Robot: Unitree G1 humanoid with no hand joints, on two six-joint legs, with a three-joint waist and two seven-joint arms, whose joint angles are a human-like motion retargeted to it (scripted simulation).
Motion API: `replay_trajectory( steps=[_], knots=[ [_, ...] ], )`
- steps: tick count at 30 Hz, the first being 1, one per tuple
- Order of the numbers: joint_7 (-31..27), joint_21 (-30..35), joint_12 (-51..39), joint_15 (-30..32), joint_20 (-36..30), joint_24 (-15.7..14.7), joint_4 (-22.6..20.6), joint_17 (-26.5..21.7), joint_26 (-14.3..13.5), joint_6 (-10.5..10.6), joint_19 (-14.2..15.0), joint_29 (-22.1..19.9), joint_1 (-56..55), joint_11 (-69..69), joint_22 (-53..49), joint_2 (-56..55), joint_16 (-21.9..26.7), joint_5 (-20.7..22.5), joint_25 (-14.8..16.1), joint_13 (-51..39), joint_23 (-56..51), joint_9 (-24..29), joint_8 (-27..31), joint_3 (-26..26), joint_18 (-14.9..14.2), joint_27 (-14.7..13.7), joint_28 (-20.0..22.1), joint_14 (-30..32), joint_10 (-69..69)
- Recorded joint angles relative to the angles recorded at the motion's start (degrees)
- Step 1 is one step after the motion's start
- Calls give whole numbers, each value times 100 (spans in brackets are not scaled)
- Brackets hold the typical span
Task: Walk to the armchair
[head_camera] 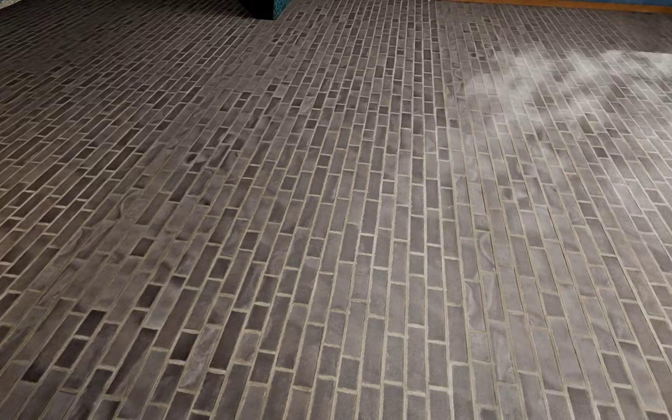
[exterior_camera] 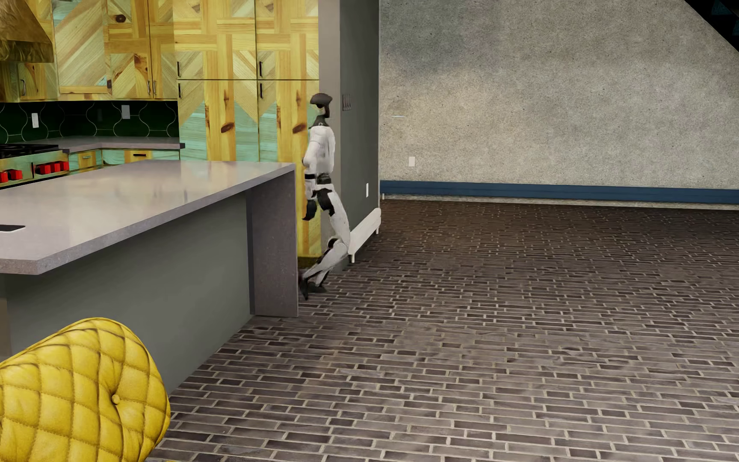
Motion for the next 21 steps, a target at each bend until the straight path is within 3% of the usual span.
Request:
replay_trajectory(
  steps=[2, 4, 5, 7, 10, 12, 14, 15, 17, 19, 21],
  knots=[
    [0, -565, -86, 110, 112, 0, 28, -47, 0, 87, 0, 0, 603, -1086, -149, -617, 43, 327, 0, 215, -348, 45, 0, -349, 0, 0, 0, -227, -280],
    [0, -961, -17, 925, 457, 0, -235, 91, 0, -54, 0, 0, 1401, -3101, -334, -473, 104, 273, 0, 413, -569, 239, 0, -681, 0, 0, 0, -464, -565],
    [0, -992, -39, 921, 525, 0, -346, 206, 0, -137, 0, 0, 1624, -3833, -382, -395, 138, 250, 0, 471, -618, 281, 0, -815, 0, 0, 0, -609, -583],
    [0, -832, -134, -682, 527, 0, -552, 431, 0, -212, 0, 0, 2021, -4276, -425, -225, 152, 264, 0, 572, -680, 293, 0, -878, 0, 0, 0, -852, -590],
    [0, -607, 145, -806, 650, 0, -555, 559, 0, -57, 0, 0, 2277, -4080, -626, -160, -12, 296, 0, 727, -651, -10, 0, -873, 0, 0, 0, -849, -306],
    [0, -430, 278, -571, 236, 0, -201, 541, 0, 243, 0, 0, 1934, -4197, -347, -4, -198, 583, 0, 587, -351, -144, 0, -699, 0, 0, 0, -203, 671],
    [0, -531, 387, -1628, -325, 0, 339, 373, 0, 381, 0, 0, 799, -4125, -99, 332, -292, 663, 0, 263, -379, -263, 0, -309, 0, 0, 0, 929, 2665],
    [0, -722, 419, -1888, -614, 0, 476, 310, 0, 365, 0, 0, 368, -4160, 29, 593, -312, 701, 0, 27, -443, -203, 0, -20, 0, 0, 0, 949, 3411],
    [0, -1544, 548, -2168, -1063, 0, 505, 228, 0, 232, 0, 0, -115, -4310, 302, 1272, -368, 651, 0, -359, -802, 2, 0, 299, 0, 0, 0, 57, 3697],
    [0, -2456, 655, -2302, -1258, 0, 213, 158, 0, 178, 0, 0, -603, -4445, 344, 1752, -381, 572, 0, -575, -1490, 119, 0, 523, 0, 0, 0, -540, 2741],
    [0, -2797, 658, -2267, -1113, 0, -52, 139, 0, 156, 0, 0, -807, -4576, 304, 2090, -355, 470, 0, -828, -1911, 230, 0, 822, 0, 0, 0, -101, 1271]
  ],
)
